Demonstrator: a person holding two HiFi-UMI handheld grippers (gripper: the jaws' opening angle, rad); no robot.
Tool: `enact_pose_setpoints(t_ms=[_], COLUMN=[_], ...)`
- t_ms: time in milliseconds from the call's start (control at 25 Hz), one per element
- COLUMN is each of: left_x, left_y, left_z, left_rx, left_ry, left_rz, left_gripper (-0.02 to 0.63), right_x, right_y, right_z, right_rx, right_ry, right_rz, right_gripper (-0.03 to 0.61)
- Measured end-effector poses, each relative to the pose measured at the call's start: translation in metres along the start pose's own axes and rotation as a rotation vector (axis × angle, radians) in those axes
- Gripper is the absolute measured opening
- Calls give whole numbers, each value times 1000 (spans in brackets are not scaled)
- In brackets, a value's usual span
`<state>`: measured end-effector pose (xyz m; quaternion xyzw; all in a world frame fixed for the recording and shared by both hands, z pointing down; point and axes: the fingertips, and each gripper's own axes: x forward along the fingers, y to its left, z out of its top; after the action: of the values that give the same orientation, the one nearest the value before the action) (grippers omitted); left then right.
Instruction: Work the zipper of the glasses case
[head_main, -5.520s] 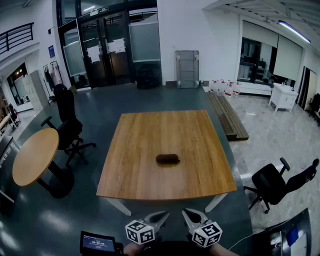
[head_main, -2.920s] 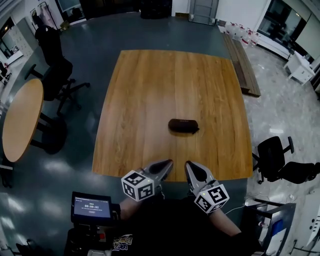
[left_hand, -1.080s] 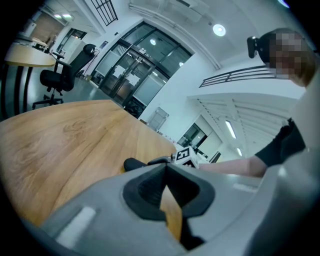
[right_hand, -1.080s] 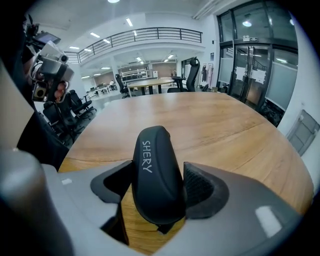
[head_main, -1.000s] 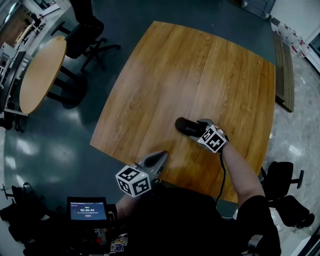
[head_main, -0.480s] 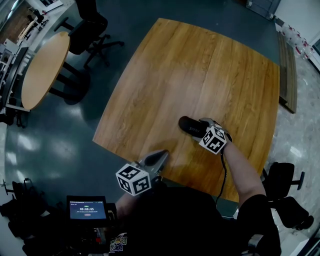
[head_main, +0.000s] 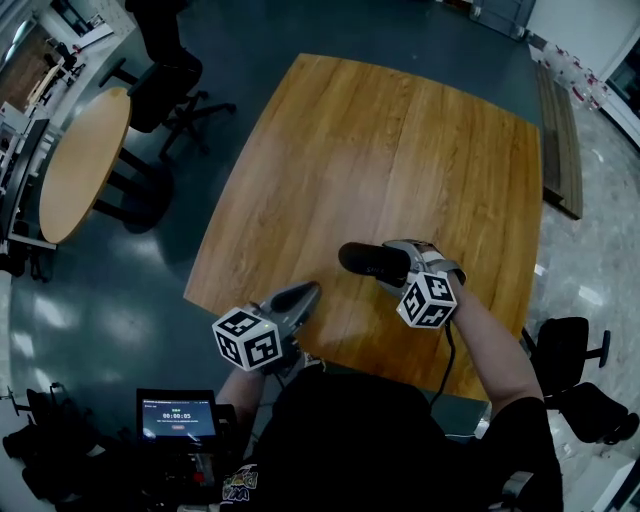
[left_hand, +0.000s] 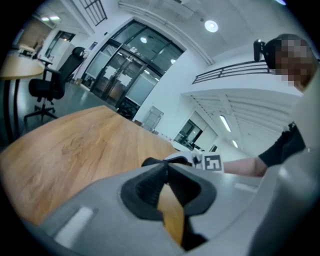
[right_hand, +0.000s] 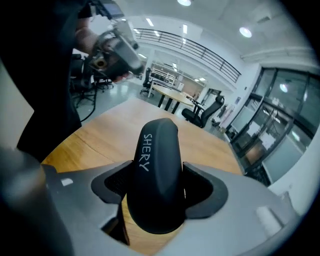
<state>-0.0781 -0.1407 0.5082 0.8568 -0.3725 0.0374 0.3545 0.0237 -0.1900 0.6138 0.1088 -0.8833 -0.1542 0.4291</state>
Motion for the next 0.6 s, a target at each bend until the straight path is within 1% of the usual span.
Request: enact_pose_setpoints(t_ms=[80, 120, 200, 240, 320, 400, 440, 520, 600], left_x=[2, 5, 15, 21, 29, 32, 34, 39, 41], left_y=[2, 0, -8, -16, -40, -69, -81, -94, -104], left_z=[15, 21, 28, 30, 32, 29, 26, 12, -5], left_rx=[85, 129, 218, 266, 364, 446, 486, 568, 616], left_ry=[47, 77, 142, 180, 266, 368, 424, 536, 627], left_rz=[-30, -47, -96, -134, -247, -374, -418, -464, -509], left_gripper=[134, 169, 180, 204, 264, 301, 310, 322, 342], right_x=[-26, -38, -61, -71, -86, -97, -102, -111, -119], right_y=[2, 2, 2, 1, 4, 12, 16, 24, 30], right_z=[22, 31, 47, 53, 62, 68, 71, 80, 91], right_rx=[-115, -158, -209, -227, -273, -335, -362, -403, -446], right_ry=[-20, -29, -48, -54, -48, -30, -24, -16, -5], right_rz=[-25, -43, -90, -114, -140, -145, -145, -146, -147], right_gripper=[306, 303, 298, 295, 293, 293, 293, 293, 295])
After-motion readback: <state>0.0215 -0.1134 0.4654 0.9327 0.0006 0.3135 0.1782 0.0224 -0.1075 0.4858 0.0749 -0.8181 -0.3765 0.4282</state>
